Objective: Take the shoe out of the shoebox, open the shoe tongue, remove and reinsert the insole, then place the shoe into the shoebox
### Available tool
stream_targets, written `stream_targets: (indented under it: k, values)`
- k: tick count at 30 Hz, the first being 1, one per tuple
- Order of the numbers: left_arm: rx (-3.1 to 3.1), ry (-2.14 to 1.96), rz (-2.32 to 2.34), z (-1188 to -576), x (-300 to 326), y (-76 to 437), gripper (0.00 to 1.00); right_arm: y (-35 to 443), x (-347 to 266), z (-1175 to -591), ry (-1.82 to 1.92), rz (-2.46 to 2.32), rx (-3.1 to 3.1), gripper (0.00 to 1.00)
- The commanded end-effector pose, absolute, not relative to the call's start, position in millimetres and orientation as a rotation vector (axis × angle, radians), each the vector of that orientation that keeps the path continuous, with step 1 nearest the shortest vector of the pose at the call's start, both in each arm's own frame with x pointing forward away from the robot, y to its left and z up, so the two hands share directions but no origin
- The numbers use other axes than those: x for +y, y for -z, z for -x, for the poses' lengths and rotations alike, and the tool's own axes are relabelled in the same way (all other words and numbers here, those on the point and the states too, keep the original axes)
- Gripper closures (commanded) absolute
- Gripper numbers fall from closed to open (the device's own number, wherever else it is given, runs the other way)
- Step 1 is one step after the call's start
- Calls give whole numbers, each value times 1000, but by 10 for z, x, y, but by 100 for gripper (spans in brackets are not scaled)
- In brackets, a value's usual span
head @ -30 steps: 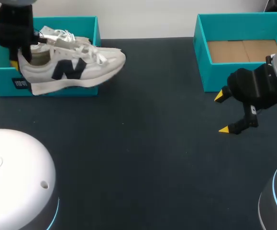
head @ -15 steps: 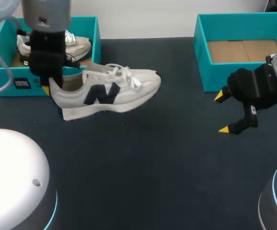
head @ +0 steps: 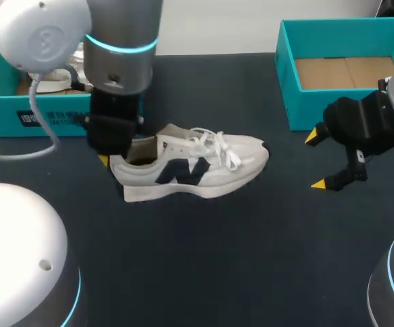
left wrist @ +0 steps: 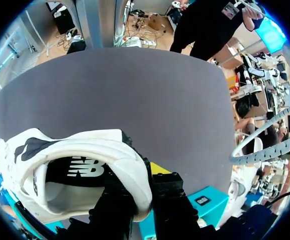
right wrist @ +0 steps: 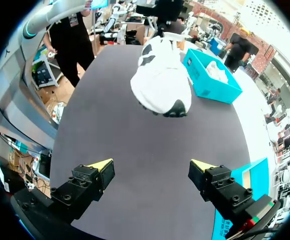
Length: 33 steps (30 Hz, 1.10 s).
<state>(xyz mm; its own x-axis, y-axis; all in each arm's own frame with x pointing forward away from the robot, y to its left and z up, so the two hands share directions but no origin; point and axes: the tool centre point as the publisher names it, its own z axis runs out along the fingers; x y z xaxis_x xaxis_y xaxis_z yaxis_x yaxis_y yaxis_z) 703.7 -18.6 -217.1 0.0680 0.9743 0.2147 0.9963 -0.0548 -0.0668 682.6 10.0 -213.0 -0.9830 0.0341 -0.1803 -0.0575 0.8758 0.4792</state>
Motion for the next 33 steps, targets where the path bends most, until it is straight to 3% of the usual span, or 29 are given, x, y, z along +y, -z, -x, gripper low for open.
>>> stream_targets:
  k: [1, 16, 33]
  values:
    - [-2008, 227, 2135, -7004, -288, 2326, 100, 2141, 106, -6829, -737, 18, 2864, 0]
    - [-1998, 327, 2025, -7172, -503, 3103, 100, 2141, 106, -6829, -737, 18, 2864, 0]
    - [-1958, 368, 1962, -7279, -573, 3633, 100, 2141, 106, -6829, -737, 18, 2864, 0]
